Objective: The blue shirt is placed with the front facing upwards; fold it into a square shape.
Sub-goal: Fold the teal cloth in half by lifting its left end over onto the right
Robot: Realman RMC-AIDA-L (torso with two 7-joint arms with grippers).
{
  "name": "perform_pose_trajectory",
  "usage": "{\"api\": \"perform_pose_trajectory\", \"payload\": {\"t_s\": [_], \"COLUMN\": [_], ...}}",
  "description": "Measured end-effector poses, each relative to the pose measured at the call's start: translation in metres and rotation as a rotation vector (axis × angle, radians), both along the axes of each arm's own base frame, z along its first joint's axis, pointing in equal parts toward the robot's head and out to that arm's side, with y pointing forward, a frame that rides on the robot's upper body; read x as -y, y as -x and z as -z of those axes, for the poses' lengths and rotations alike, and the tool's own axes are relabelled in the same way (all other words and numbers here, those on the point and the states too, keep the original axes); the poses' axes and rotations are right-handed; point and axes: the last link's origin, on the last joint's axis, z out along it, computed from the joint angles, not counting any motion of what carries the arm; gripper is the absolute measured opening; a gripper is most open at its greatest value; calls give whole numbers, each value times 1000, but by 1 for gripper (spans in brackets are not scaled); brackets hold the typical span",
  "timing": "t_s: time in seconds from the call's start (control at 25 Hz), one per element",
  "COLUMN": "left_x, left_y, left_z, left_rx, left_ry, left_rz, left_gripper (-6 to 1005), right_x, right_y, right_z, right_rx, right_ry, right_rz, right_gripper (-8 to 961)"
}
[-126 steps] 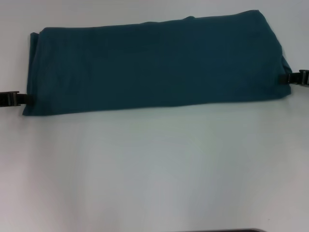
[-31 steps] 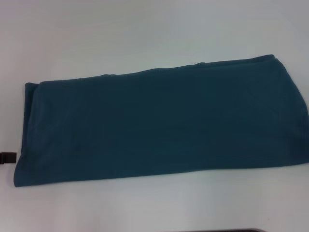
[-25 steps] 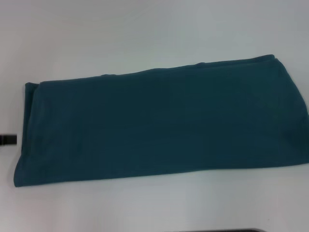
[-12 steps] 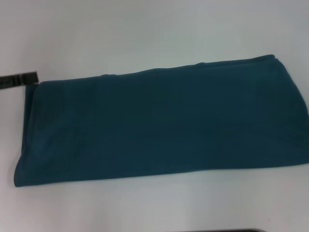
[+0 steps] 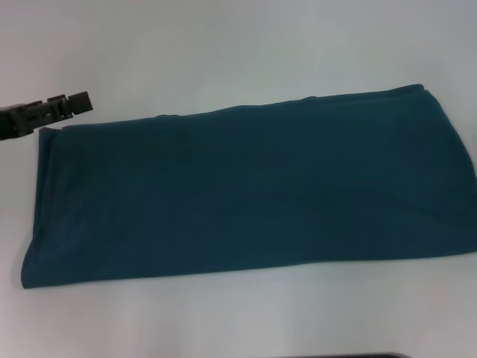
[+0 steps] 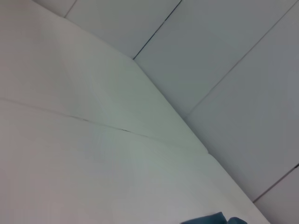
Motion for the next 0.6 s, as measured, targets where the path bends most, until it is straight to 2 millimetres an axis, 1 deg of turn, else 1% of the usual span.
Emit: {"api": "perform_pose_trajectory", "payload": {"t_s": [0.12, 0.32, 0.6], "left_x": [2, 4, -3], "left_y": [0, 1, 1], "left_z": [4, 9, 13], "left_rx": [3, 19, -2], "left_ry": [9, 17, 11], "left_rz": [-2, -12, -22], "left_gripper": [853, 859, 859], "right_x": [-1, 5, 11], "right_y": [0, -6, -9], "right_z": [0, 1, 6], "right_rx": [19, 44, 27], "right_ry": [57, 128, 158], "right_rz": [23, 97, 144], "right_gripper": [930, 928, 927]}}
